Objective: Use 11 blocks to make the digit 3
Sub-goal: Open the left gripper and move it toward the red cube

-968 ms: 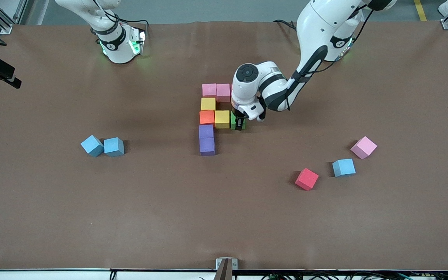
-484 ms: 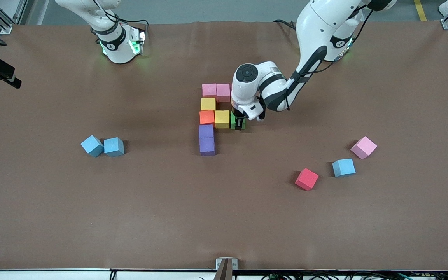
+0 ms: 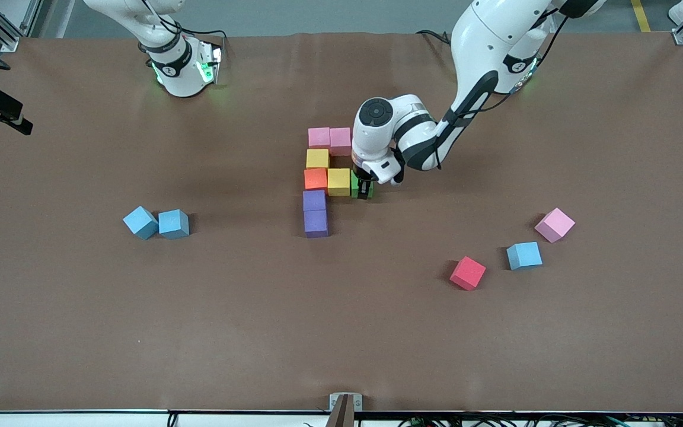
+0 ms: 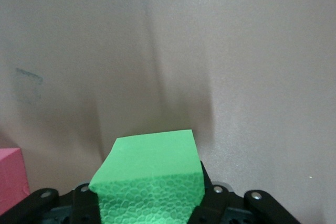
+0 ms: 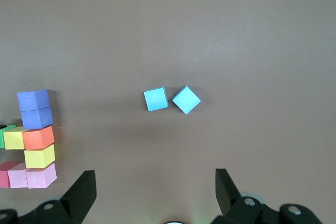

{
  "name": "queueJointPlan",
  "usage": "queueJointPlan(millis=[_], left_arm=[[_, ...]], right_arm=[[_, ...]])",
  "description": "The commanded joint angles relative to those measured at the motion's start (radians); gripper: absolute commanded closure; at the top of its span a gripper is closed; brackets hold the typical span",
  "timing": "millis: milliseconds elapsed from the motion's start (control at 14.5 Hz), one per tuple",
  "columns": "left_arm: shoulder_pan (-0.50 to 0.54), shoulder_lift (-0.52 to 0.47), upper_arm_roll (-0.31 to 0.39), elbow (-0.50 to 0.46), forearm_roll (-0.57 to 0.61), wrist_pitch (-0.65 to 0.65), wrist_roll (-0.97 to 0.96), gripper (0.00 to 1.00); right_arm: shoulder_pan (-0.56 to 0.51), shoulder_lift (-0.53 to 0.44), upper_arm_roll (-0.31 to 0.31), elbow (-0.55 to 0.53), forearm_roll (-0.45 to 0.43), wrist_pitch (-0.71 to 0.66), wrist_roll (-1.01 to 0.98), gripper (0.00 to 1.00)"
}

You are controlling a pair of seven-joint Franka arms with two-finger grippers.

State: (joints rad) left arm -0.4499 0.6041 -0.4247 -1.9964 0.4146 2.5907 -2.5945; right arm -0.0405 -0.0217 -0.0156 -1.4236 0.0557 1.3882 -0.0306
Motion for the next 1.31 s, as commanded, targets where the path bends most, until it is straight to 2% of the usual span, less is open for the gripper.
queueJointPlan(millis=[0,208,346,415,553,622,1038,1245], left_arm=[[-0.006,0.020,0.001,0.022,0.026,0.006,-0.016,0.70],[-0.009,0.020,0.000,0.024,0.026,0.006,-0.021,0.70],[-0.010,0.020,0.000,0.022,0.026,0.006,-0.021,0.61],[-0.009,0.020,0.000,0.022,0.026,0.006,-0.015,0.50],[-0.012,0.020,0.001,0.024,0.027,0.006,-0.012,0.05],[-0.024,0.020,0.001,0.024,0.027,0.005,-0.012,0.00],[-0.023,-0.035,-0.003,0.018,0.026,-0.024,-0.018,0.00],[-0.019,-0.081,-0.031,0.010,0.026,-0.035,-0.016,0.00]], right_arm=[[-0.016,0.006,0.013,0.017,-0.011,-0.008,-0.012,0.00],[-0.016,0.008,0.013,0.017,-0.011,-0.008,-0.012,0.00],[-0.016,0.008,0.013,0.017,-0.010,-0.008,-0.012,0.00],[-0.016,0.008,0.013,0.017,-0.011,-0.008,-0.012,0.00],[-0.016,0.008,0.013,0.015,-0.011,-0.008,-0.012,0.00],[-0.016,0.008,0.013,0.017,-0.011,-0.008,-0.012,0.00],[-0.016,0.008,0.013,0.015,-0.011,-0.008,-0.012,0.00],[-0.016,0.008,0.013,0.017,-0.011,-0.008,-0.012,0.00]])
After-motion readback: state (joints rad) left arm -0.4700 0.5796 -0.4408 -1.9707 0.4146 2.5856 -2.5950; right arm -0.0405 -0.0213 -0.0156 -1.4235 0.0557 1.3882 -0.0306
